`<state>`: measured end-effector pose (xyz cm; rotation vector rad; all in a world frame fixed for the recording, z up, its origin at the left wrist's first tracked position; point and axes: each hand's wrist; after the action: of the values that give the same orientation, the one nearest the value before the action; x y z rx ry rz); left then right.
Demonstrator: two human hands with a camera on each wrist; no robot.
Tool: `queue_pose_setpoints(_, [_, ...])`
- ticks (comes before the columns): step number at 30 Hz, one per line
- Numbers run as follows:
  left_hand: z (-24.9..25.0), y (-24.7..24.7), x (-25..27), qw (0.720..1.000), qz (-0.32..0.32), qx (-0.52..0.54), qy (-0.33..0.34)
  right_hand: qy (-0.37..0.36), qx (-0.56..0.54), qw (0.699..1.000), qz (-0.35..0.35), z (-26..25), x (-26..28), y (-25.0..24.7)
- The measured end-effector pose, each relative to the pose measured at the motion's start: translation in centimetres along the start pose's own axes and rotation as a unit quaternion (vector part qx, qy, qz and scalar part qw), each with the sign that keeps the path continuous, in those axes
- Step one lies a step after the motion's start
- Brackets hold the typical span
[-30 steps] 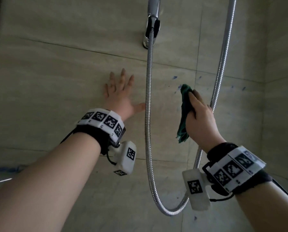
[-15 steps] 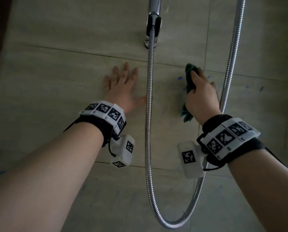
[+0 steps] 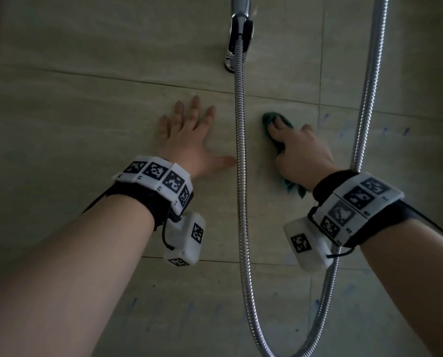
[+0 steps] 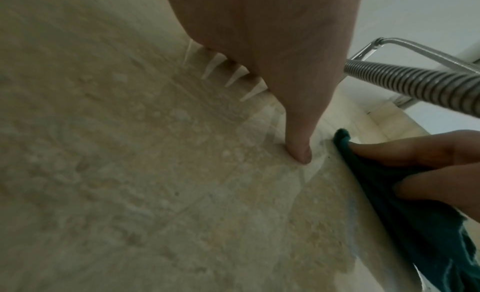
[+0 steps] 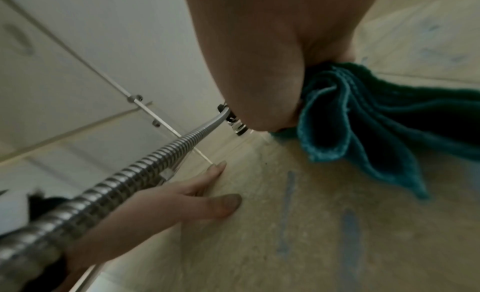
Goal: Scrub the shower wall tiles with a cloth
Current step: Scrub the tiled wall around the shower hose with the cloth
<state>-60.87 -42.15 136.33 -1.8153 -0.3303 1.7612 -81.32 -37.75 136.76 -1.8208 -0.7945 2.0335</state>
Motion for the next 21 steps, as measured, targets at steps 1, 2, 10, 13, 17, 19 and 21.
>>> queue_pose_setpoints(1, [0.0,0.0,0.0,1.000,0.001,-0.002,0.002,-0.005,0.009,1.000,-0.005,0.1,0.1,-0.2])
queue_pose_setpoints(2, [0.0,0.0,0.0,1.000,0.000,-0.005,0.003,0.004,0.017,1.000,-0.009,0.4,-0.1,-0.6])
queue_pose_setpoints(10, [0.1,0.0,0.0,1.000,-0.001,0.000,0.003,0.029,0.011,0.999,-0.010,-1.1,-0.9,-0.9])
queue_pose_setpoints(13, [0.0,-0.1,0.0,1.000,-0.005,-0.007,0.004,-0.054,0.082,0.995,-0.033,-2.0,-1.0,-0.3])
queue_pose_setpoints(17, [0.1,0.0,-0.1,1.000,-0.005,-0.019,-0.005,0.031,0.090,0.995,0.002,-0.4,-2.0,-2.6])
queue_pose_setpoints(19, [0.2,0.2,-0.1,1.000,-0.003,-0.021,-0.008,0.052,0.087,0.995,0.020,-0.4,-2.9,-2.7])
queue_pose_setpoints(21, [0.1,0.2,-0.1,1.000,0.006,-0.021,-0.004,0.007,0.088,0.996,0.021,-1.8,-3.4,-2.0])
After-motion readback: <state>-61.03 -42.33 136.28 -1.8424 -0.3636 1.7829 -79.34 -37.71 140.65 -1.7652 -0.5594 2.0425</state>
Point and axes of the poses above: each hand's wrist, its own x-axis away from the middle knuckle, its own y-axis out of the palm, z = x × y
